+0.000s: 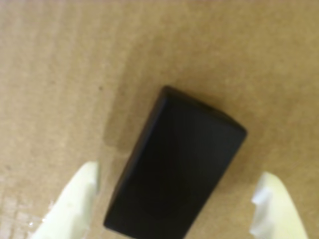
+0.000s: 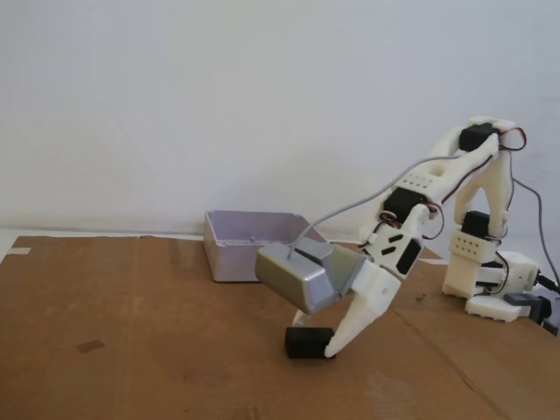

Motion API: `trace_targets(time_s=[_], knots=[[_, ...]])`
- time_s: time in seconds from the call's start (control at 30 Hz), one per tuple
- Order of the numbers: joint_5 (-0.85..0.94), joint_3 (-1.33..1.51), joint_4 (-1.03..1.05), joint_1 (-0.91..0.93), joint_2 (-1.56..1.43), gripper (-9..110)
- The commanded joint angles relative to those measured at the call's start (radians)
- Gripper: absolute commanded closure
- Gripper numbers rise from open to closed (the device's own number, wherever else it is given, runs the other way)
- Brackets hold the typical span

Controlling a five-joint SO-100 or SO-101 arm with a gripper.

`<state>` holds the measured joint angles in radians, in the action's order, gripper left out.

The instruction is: Grasp a block and put it in the box.

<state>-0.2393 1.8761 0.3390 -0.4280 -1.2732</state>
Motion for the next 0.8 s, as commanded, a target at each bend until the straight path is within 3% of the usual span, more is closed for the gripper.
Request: trace_targets(time_s=[0.0,0.63,0.77], knots=[[0.003,-0.11,-0.014,0.0,-0.034,64],[0.005,-0.109,-0.015,0.003,0.015,64],[0.005,-0.109,-0.015,0.003,0.015,72]])
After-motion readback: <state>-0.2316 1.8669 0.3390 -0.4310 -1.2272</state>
